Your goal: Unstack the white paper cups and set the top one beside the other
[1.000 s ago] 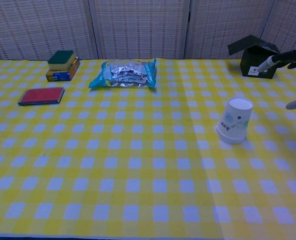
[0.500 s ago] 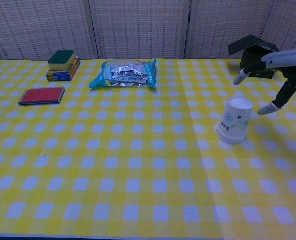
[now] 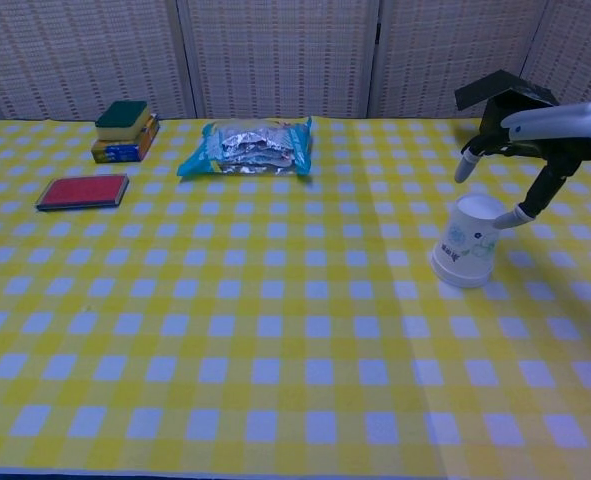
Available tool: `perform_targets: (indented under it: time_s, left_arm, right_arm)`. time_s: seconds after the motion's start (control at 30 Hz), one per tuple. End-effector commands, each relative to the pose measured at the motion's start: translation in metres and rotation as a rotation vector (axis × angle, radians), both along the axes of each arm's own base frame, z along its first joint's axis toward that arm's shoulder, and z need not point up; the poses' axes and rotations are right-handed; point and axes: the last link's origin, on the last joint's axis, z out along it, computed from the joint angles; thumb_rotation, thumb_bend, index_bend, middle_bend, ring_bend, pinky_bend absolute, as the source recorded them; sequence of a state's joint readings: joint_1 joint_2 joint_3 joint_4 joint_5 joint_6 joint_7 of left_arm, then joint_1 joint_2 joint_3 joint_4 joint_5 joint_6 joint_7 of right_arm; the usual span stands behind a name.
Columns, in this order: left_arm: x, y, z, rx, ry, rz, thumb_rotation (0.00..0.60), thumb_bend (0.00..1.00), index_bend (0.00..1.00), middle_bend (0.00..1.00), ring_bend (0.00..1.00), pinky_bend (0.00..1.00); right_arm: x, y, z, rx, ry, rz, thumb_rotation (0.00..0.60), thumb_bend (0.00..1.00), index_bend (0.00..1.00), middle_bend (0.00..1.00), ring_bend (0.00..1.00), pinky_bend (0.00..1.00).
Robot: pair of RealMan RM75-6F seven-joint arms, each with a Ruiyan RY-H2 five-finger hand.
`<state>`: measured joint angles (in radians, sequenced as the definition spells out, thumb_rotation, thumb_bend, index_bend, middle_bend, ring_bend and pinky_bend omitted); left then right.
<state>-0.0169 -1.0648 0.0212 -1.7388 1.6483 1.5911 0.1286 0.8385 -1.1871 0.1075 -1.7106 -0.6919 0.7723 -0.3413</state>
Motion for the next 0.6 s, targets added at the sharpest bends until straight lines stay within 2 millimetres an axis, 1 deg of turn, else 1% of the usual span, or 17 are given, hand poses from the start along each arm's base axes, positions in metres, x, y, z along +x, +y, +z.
perform_targets:
  time_s: [0.03,0.47,0.6]
  left_arm:
    - [0.0001,0.0001,0.0,0.0,-0.001,0.0,0.489,0.26,0.03,0.0,0.0,0.23]
    - [0.0003,-0.001,0.0014,0.003,-0.003,-0.003,0.488,0.26,0.03,0.0,0.0,0.23]
    - [0.0003,-0.0013,0.002,0.003,-0.005,-0.005,0.488,0.26,0.03,0.0,0.0,0.23]
  right_arm:
    - [0.0001,-0.0006,-0.0015,0.002,-0.001,-0.001,0.6,0.23,0.24,0.0,0.0,0.0]
    - [-0.0009,-0.0062,-0.0088,0.002,0.001,-0.004,0.6,0.23,0.27,0.0,0.0,0.0]
    - [-0.0004,-0.0075,-0.0107,-0.002,-0.004,-0.005,0.6,0.23,0.32,0.0,0.0,0.0]
